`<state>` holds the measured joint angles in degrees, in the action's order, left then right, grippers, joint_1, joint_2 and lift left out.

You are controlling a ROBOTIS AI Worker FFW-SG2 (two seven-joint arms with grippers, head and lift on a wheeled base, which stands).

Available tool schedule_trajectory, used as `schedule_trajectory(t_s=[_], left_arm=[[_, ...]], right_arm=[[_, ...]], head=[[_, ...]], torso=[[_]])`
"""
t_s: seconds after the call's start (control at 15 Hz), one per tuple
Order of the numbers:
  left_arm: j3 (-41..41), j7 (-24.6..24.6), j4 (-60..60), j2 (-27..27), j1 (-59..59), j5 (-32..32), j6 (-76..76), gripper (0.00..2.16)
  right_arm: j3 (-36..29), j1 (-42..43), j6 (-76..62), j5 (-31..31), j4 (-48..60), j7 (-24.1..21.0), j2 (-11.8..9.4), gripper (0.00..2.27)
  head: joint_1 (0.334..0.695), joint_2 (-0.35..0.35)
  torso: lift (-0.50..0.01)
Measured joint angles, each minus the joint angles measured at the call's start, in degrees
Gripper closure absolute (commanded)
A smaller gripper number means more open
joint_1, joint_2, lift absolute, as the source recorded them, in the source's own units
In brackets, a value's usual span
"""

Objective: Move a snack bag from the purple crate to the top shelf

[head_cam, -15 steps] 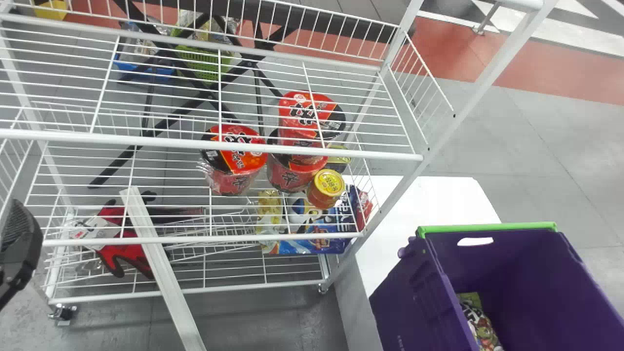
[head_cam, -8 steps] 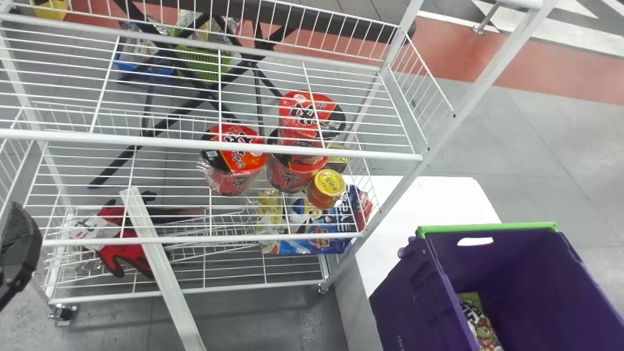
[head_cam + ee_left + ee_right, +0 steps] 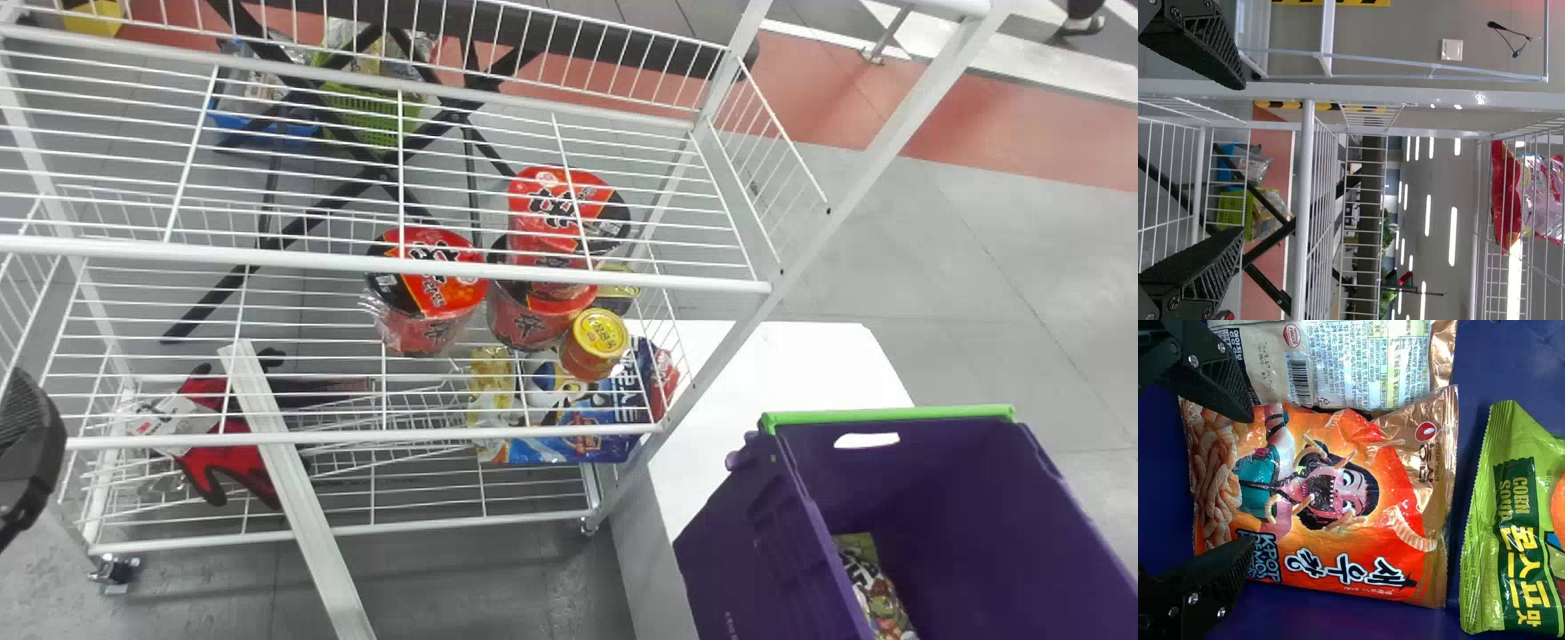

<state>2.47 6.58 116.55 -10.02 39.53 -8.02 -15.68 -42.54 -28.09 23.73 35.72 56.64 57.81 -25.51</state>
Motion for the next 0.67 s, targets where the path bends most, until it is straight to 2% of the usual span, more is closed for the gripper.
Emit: schedule_trajectory(t_s=[0.2,0.33,0.4,0.53,0.6,0.67], left_arm=[[-0.2,-0.4,-1.1,-0.2,-0.5,-0.3,-0.1,0.04],[-0.8,-1.2,-1.9,-0.4,-0.8,-0.9,-0.6,0.04],[-1.2,-1.6,-2.3,-0.5,-0.9,-1.3,-0.8,0.04],[-1.8,-2.4,-2.7,-0.6,-1.1,-2.1,-1.0,0.04],[-2.0,-2.5,-2.8,-0.7,-1.1,-2.2,-1.1,0.04],[-2.0,-2.5,-2.8,-0.8,-1.1,-2.3,-1.1,0.04]], right_arm=[[0.0,0.3,-0.2,0.2,-0.8,-0.1,0.0,0.31],[0.1,0.4,-0.2,0.4,-1.2,0.0,0.3,0.49],[0.2,0.4,-0.1,0.5,-1.3,0.1,0.6,0.64],[0.3,0.4,0.0,0.6,-1.3,0.2,1.4,1.22],[0.3,0.4,-0.1,0.7,-1.1,0.1,1.8,1.45],[0.1,0.5,-0.2,0.7,-0.6,-0.1,2.2,1.48]], head=[[0.695,-0.350],[0.695,-0.350],[0.695,-0.350],[0.695,-0.350],[0.695,-0.350],[0.695,-0.350]], torso=[[-0.454],[-0.454],[-0.454],[-0.454],[-0.454],[-0.454]])
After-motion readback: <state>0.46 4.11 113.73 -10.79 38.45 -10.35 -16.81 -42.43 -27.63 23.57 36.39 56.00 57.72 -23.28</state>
